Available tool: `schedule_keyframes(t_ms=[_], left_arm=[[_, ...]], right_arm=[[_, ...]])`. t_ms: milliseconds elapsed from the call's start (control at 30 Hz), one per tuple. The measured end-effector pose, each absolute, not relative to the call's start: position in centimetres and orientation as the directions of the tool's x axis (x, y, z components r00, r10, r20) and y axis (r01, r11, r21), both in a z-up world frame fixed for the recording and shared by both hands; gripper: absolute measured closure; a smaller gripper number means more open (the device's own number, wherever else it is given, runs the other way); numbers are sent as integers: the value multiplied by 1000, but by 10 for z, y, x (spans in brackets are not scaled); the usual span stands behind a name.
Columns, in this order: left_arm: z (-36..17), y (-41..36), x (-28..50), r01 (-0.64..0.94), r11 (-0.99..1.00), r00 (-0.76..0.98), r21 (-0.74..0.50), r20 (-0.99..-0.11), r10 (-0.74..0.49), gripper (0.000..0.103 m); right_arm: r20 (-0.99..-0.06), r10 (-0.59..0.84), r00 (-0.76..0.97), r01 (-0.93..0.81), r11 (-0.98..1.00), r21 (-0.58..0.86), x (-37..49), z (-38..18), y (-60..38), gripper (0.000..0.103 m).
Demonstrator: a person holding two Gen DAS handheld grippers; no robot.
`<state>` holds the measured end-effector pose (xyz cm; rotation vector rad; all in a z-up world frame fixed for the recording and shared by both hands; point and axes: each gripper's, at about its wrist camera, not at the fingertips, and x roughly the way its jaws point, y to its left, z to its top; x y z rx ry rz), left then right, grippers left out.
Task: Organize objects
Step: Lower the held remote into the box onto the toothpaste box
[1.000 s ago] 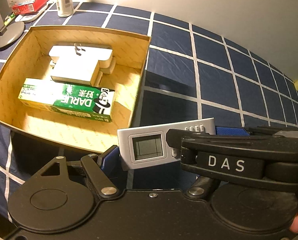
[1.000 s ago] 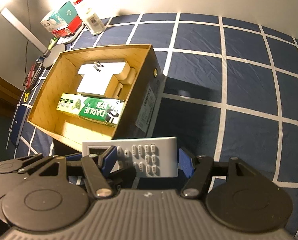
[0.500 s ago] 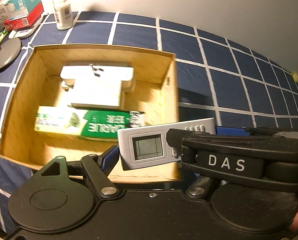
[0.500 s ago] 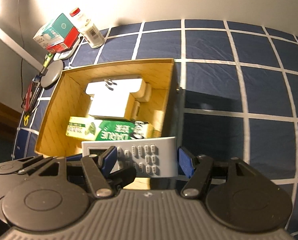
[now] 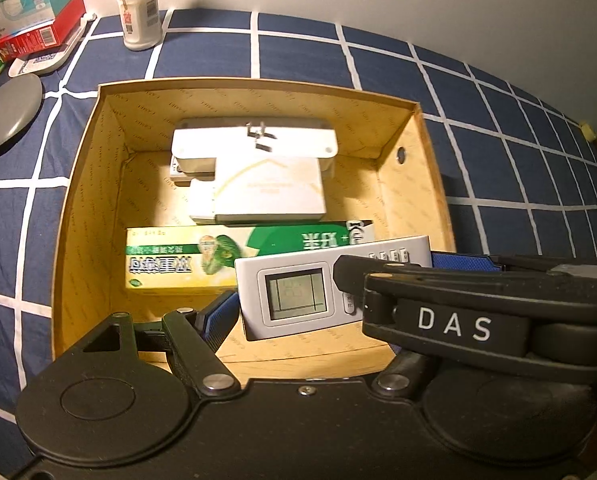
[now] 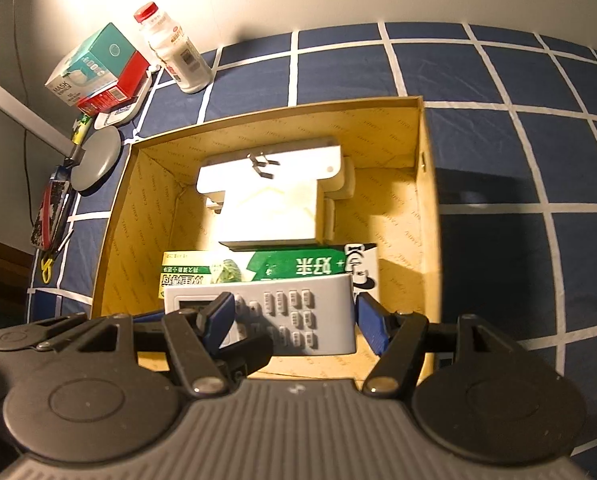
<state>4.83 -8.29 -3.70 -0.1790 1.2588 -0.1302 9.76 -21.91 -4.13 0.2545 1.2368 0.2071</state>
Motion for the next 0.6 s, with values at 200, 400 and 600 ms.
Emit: schedule_keyframes(t_ms=[200,400,600], left_arm=[[-48,-68,65,14,974,285,-225,-933,-220,31],[-68,-56,86,16,972,245,-234,-941,-231,31],[-92,-49,105,9,969,199,-246,-949,-242,31]], right_arm=[[-914,270,304,3,959,285,114,-50,-206,37],[-927,263,268,22,960,279,134,-69,-197,38],[-939,259,227,40,961,274,152,-91,-193,37]])
